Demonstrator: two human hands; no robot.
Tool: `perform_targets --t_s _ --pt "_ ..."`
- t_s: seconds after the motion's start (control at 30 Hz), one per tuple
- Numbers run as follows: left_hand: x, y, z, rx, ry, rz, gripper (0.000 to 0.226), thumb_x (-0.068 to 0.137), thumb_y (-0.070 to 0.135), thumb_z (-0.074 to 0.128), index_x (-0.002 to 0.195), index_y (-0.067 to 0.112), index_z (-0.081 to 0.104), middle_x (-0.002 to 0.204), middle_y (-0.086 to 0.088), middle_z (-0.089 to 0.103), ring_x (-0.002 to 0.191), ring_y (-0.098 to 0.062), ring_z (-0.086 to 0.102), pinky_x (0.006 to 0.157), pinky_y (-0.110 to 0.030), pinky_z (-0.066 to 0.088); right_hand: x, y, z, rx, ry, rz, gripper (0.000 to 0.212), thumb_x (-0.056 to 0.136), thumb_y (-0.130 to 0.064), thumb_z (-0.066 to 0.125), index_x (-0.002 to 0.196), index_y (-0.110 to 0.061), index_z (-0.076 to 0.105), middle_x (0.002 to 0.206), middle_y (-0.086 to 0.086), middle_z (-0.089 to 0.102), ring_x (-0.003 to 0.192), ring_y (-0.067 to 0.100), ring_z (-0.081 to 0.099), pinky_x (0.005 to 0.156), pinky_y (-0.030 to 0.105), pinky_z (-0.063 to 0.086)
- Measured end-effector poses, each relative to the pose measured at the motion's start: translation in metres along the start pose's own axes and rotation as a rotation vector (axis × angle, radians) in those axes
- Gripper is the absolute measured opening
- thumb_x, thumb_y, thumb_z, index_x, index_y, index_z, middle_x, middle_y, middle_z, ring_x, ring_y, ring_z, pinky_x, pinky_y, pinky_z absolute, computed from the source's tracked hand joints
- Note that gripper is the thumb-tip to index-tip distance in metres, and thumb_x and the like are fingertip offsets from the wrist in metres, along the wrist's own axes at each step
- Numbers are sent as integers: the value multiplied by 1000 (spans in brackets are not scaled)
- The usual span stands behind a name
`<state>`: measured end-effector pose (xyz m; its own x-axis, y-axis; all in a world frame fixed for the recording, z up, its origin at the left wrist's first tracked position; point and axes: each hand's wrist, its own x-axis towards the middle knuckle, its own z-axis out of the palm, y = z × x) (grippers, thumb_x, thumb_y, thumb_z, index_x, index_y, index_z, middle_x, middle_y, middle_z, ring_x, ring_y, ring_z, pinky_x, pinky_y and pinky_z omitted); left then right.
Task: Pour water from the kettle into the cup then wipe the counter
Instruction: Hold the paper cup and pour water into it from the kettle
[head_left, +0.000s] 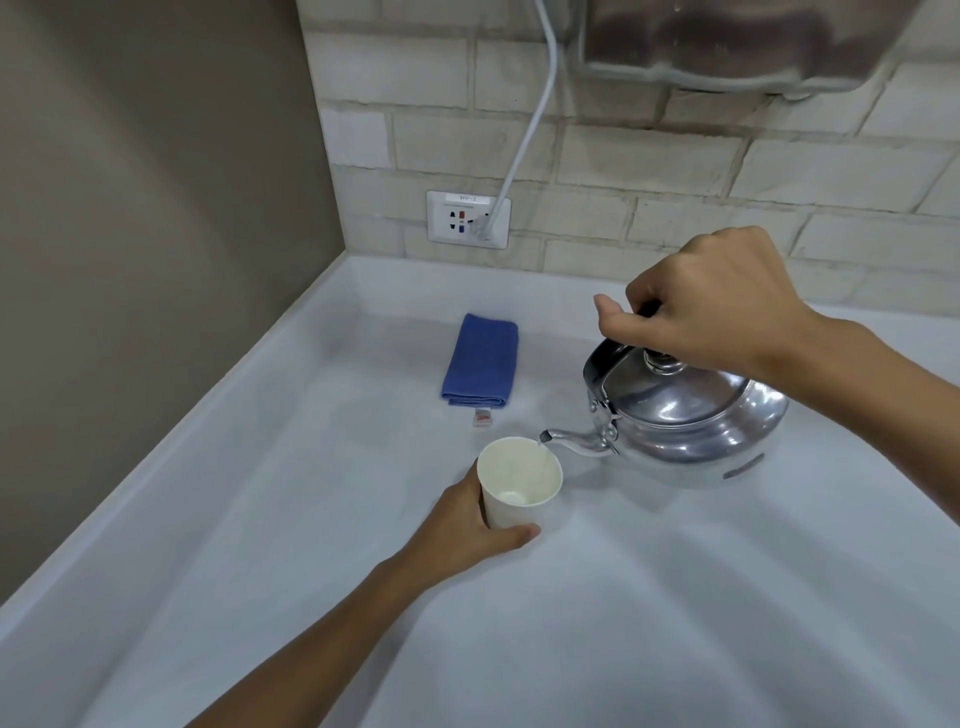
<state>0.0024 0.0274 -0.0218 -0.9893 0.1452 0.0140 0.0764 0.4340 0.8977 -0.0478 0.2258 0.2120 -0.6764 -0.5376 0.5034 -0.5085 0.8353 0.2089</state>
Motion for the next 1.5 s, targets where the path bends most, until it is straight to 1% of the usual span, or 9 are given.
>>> perform_targets --t_s 0.1,0.2,0.33,0.53,0.77,0.93,1.17,1.3,1.5 --pt "0 0 0 -2 -4 1 63 56 57 77 106 58 40 109 31 56 103 15 51 79 -2 42 1 -3 -1 -5 6 -19 56 76 -46 33 36 -8 45 33 4 19 37 23 19 47 19 10" --pt "-1 0 0 3 -5 6 64 57 58 77 106 62 37 110 31 55 103 14 51 79 -3 42 2 -3 -2 -19 3 -31 56 76 -45 34 36 -8 46 32 9 24 37 23 20 47 19 10" --pt "0 0 0 15 -10 8 65 56 60 76 106 66 34 111 34 53 106 16 48 82 -7 44 3 -4 -5 -21 13 -47 55 77 -43 35 35 -8 45 35 1 18 37 21 17 47 19 10" --pt "-1 1 0 14 -9 16 66 58 59 76 106 69 33 110 36 53 105 18 47 80 0 41 4 -6 -9 -37 22 -60 54 77 -42 34 35 -9 43 35 3 19 38 22 18 47 20 9" --pt "-1 0 0 2 -7 16 64 57 57 77 107 63 36 111 33 54 105 16 49 80 -1 41 3 -7 -13 -64 19 -75 51 78 -40 35 35 -13 37 35 1 16 38 21 15 48 19 9" --pt "-1 0 0 -1 -11 18 64 58 57 77 108 63 37 113 30 56 105 13 51 81 -4 43 2 -8 -14 -78 -6 -85 49 79 -34 45 36 -14 34 35 0 13 38 21 15 47 19 10" --pt "-1 0 0 -11 -7 20 64 59 55 78 106 66 38 110 35 55 103 16 50 78 0 41 2 -10 -16 -75 19 -107 49 79 -39 35 36 -14 30 36 -2 10 38 19 13 47 19 9" --pt "-1 1 0 -20 -9 22 65 58 55 79 106 70 37 108 38 55 104 16 50 77 0 40 2 -11 -17 -80 28 -122 49 79 -38 35 37 -15 29 37 -3 8 39 18 11 47 19 8" --pt "-1 0 0 -17 -6 22 65 58 56 78 106 69 37 111 35 55 104 16 50 78 0 40 2 -10 -18 -80 27 -127 48 79 -36 37 37 -15 29 37 -3 8 39 17 9 48 19 8"
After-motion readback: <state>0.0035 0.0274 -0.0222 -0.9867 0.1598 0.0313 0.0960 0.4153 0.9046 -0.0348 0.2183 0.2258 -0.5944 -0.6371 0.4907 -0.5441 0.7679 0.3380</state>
